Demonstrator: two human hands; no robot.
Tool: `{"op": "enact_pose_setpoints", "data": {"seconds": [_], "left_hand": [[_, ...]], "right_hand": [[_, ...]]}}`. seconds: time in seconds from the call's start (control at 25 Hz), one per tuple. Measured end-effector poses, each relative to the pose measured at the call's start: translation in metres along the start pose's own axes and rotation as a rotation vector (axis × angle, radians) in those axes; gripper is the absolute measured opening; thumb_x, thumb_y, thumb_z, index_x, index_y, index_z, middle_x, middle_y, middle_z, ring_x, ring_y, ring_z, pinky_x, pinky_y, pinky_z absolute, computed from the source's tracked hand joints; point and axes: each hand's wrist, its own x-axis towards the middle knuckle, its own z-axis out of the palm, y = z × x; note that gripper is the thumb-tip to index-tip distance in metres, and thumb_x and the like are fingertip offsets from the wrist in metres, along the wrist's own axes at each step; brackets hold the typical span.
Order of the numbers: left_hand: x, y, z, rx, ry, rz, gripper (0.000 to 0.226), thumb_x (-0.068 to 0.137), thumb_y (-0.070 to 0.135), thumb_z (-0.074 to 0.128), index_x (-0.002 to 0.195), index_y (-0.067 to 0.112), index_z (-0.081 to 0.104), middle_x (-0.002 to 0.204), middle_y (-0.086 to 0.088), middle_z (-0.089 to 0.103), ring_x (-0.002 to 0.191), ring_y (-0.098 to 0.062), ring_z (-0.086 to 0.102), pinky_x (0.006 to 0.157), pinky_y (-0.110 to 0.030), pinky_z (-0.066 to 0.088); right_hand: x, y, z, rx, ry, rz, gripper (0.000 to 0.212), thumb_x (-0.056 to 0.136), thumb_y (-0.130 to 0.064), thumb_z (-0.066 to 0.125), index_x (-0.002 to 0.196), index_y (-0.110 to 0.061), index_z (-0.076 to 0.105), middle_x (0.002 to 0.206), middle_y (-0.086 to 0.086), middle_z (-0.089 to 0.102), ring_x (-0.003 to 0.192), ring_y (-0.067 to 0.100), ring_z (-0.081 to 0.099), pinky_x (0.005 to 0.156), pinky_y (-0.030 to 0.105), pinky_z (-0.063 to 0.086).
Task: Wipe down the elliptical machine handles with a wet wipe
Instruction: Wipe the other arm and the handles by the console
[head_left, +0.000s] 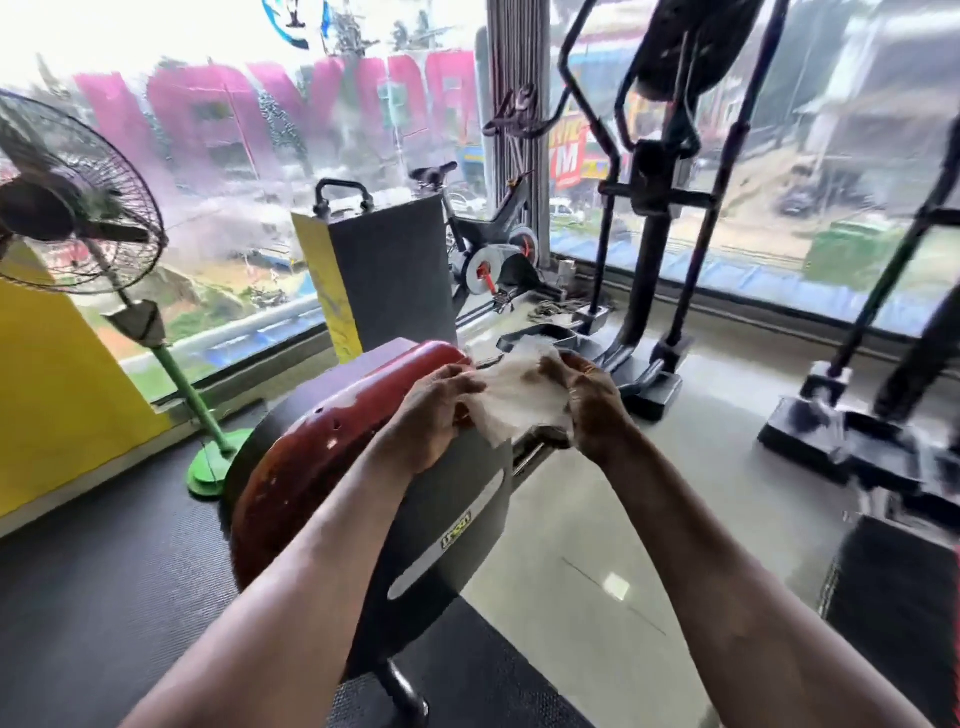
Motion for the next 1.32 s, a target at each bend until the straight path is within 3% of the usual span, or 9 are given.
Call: {"op": "enact_pose_setpoints", "data": {"seconds": [0.24, 0.36, 0.52, 0.64, 0.72, 0.88, 1.04, 1.16, 1.32], "left_hand": [[0.191, 0.030, 0.077, 0.166, -0.398, -0.060, 0.035, 0.071, 0.033, 0.080, 0.096, 0.012, 0.068, 0.085, -0.014, 0.062, 0.078, -0.025, 0.053, 0.078, -0.038, 0.041], [0.258, 0.040, 0.142, 0.114, -0.546, -0.038, 0.026, 0.065, 0.018, 0.078, 0.087, 0.006, 0.075, 0.087, -0.016, 0.071, 0.073, -0.022, 0.061, 0.071, -0.033, 0.046], [0.339, 0.036, 0.237, 0.018, -0.616, -0.028, 0.010, 0.083, 0.012, 0.066, 0.075, 0.010, 0.071, 0.068, -0.005, 0.070, 0.060, -0.019, 0.060, 0.064, -0.029, 0.041], [0.404, 0.033, 0.307, -0.049, -0.714, -0.045, 0.017, 0.092, 0.003, 0.054, 0.086, 0.009, 0.068, 0.077, -0.010, 0.069, 0.063, -0.021, 0.061, 0.060, -0.025, 0.044], [0.450, 0.042, 0.360, -0.032, -0.746, 0.006, 0.017, 0.091, -0.002, 0.050, 0.087, 0.009, 0.062, 0.076, -0.011, 0.065, 0.061, -0.021, 0.060, 0.052, -0.023, 0.045], [0.548, 0.075, 0.457, 0.047, -0.551, 0.089, 0.014, 0.091, -0.001, 0.054, 0.094, 0.012, 0.056, 0.074, -0.008, 0.060, 0.044, -0.008, 0.055, 0.041, -0.017, 0.041], [0.634, 0.091, 0.531, 0.152, -0.310, 0.513, 0.029, 0.083, 0.003, 0.063, 0.106, 0.017, 0.053, 0.094, 0.000, 0.063, 0.071, -0.012, 0.057, 0.062, -0.017, 0.045], [0.702, 0.092, 0.597, 0.328, -0.461, 0.700, 0.020, 0.085, 0.010, 0.065, 0.102, 0.021, 0.067, 0.100, 0.007, 0.069, 0.074, -0.001, 0.061, 0.064, -0.008, 0.043], [0.803, 0.098, 0.672, 0.169, -0.870, 0.443, 0.015, 0.090, 0.007, 0.064, 0.102, 0.004, 0.072, 0.092, -0.010, 0.073, 0.076, -0.014, 0.066, 0.074, -0.025, 0.053]], "right_hand": [[0.119, -0.067, -0.051, -0.145, 0.235, -0.094, 0.018, 0.094, -0.009, 0.056, 0.078, -0.013, 0.062, 0.059, 0.000, 0.066, 0.048, 0.010, 0.059, 0.048, 0.017, 0.047], [0.157, -0.101, -0.110, -0.456, 0.530, -0.123, 0.007, 0.089, -0.020, 0.066, 0.085, -0.015, 0.063, 0.080, 0.006, 0.067, 0.062, 0.013, 0.060, 0.054, 0.019, 0.046], [0.199, -0.125, -0.188, -0.873, 0.984, -0.401, 0.047, 0.076, -0.044, 0.074, 0.113, -0.019, 0.060, 0.107, -0.002, 0.059, 0.092, 0.010, 0.056, 0.080, 0.026, 0.046], [0.240, -0.143, -0.238, -0.818, 0.723, -0.425, 0.038, 0.077, -0.021, 0.080, 0.111, -0.013, 0.063, 0.094, -0.016, 0.063, 0.079, -0.014, 0.057, 0.070, 0.005, 0.042], [0.284, -0.159, -0.286, -0.752, 0.595, -0.368, 0.016, 0.081, -0.005, 0.074, 0.095, -0.002, 0.068, 0.080, -0.005, 0.069, 0.062, -0.007, 0.060, 0.059, 0.011, 0.046], [0.375, -0.224, -0.385, -0.475, 0.638, -0.274, 0.020, 0.092, -0.007, 0.061, 0.072, -0.005, 0.064, 0.048, -0.003, 0.047, 0.038, 0.005, 0.040, 0.040, 0.018, 0.033], [0.461, -0.273, -0.467, -0.592, 0.716, -0.195, 0.023, 0.088, -0.017, 0.064, 0.067, -0.009, 0.060, 0.043, -0.007, 0.035, 0.036, 0.008, 0.028, 0.044, 0.025, 0.022], [0.534, -0.310, -0.527, -0.610, 0.719, -0.186, 0.029, 0.087, -0.011, 0.057, 0.058, -0.013, 0.062, 0.043, -0.006, 0.041, 0.039, 0.009, 0.031, 0.045, 0.023, 0.021], [0.624, -0.371, -0.581, -0.502, 0.824, -0.222, 0.035, 0.097, -0.022, 0.039, 0.074, -0.012, 0.063, 0.072, 0.007, 0.063, 0.065, 0.018, 0.051, 0.057, 0.029, 0.034]]}}
